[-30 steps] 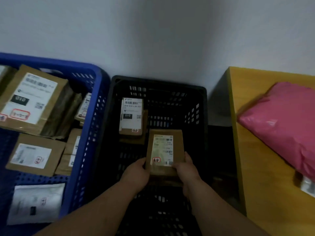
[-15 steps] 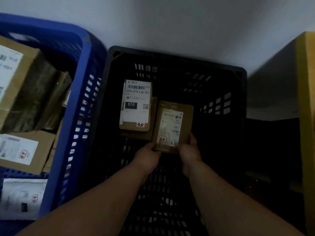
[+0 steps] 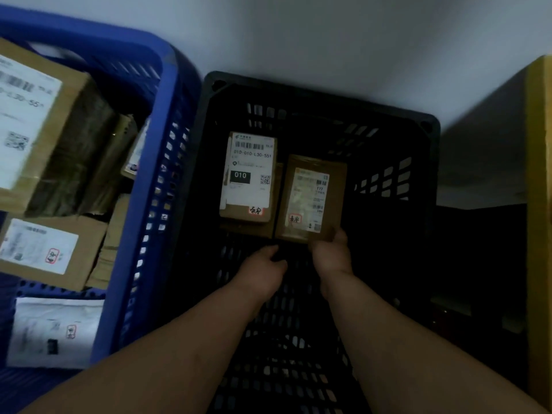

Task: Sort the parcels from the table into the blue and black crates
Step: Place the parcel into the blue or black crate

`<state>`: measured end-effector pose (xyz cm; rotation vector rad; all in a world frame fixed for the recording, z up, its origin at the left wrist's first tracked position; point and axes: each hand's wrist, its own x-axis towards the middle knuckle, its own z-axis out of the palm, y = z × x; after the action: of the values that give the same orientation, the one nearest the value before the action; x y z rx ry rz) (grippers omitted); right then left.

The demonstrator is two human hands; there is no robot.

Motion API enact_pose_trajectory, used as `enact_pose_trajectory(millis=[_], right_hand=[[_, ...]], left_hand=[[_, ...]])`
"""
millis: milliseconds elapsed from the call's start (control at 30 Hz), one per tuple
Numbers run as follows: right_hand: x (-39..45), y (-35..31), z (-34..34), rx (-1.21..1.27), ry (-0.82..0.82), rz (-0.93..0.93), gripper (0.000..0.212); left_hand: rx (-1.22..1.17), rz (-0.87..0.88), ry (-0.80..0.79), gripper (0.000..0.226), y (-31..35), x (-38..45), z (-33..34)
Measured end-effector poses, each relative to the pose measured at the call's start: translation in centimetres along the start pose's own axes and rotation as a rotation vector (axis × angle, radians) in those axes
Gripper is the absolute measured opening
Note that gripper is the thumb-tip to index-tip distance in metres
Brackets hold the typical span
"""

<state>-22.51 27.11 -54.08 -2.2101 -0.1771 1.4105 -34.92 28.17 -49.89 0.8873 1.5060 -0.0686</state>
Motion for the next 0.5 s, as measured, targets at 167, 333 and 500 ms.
enact_pose_trajectory(millis=[167,333,500], right_hand=[[-4.0,-0.3,1.3,-0.190,0.014,0.007,0.067],[-11.2,-3.3,3.2,-0.093,-0.006,-0.140,0.021],[-19.7,-5.7,7.7,0.064,-0.008,-0.274,0.015]], left_hand=[[0.056,0.013,-0.011,0.050,-0.5,-4.0,-2.5],[0.026,0.083,-0.055,0.047,0.0,-9.0,-6.7],[-0.104,0.136,-0.049,0.021,-1.2,-15.3,-12.8]])
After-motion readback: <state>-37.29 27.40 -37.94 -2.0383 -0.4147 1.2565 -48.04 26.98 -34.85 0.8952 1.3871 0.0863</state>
